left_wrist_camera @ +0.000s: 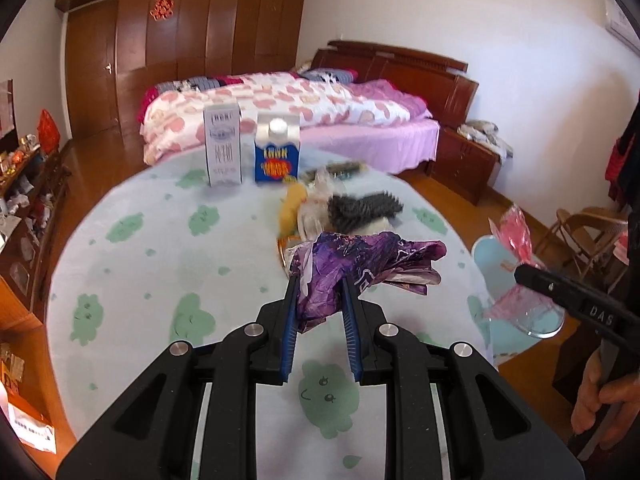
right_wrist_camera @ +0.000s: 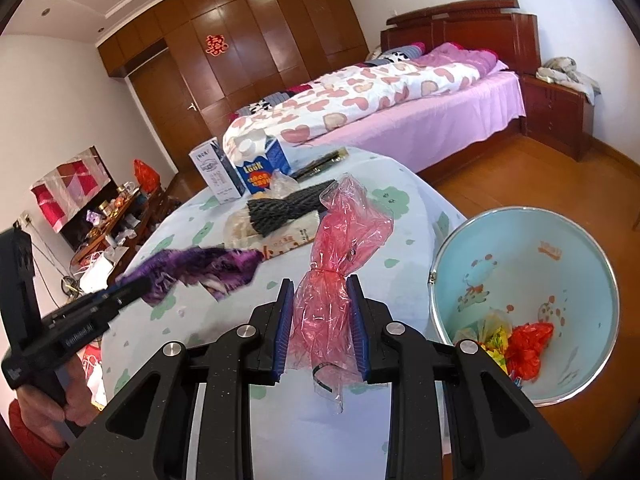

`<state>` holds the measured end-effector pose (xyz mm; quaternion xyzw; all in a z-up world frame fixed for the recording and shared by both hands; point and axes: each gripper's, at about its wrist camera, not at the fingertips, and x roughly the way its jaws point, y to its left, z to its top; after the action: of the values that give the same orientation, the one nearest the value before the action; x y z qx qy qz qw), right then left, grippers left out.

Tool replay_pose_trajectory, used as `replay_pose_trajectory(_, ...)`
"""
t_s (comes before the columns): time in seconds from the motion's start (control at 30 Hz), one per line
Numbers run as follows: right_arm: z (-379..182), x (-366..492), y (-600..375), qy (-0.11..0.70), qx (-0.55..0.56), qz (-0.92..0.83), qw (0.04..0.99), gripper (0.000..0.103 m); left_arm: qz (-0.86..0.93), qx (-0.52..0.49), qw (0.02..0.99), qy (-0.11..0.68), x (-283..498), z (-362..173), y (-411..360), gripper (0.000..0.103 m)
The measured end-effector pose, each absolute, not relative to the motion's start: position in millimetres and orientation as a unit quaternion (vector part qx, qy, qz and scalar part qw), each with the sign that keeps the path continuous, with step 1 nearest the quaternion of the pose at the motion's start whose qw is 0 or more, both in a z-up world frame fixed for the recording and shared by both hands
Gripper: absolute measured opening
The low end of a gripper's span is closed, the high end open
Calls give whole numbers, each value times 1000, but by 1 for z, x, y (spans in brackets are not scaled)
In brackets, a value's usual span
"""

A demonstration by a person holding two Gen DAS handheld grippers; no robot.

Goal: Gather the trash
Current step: 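Carry the pink bag and purple cloth over the bin with both tools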

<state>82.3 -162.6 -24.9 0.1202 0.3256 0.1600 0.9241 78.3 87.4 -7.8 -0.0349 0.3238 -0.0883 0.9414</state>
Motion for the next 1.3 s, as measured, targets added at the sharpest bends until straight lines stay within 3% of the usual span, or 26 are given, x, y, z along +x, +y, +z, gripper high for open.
replay_pose_trajectory(0.73, 0, 56, -243, 275, 120, 58, 952, 27, -133, 9, 952, 275, 74, 38, -2, 21)
replay_pose_trajectory(1.3, -18, 52, -287, 284, 115, -21, 952, 28, -179, 33, 937, 297, 91, 21, -86, 21)
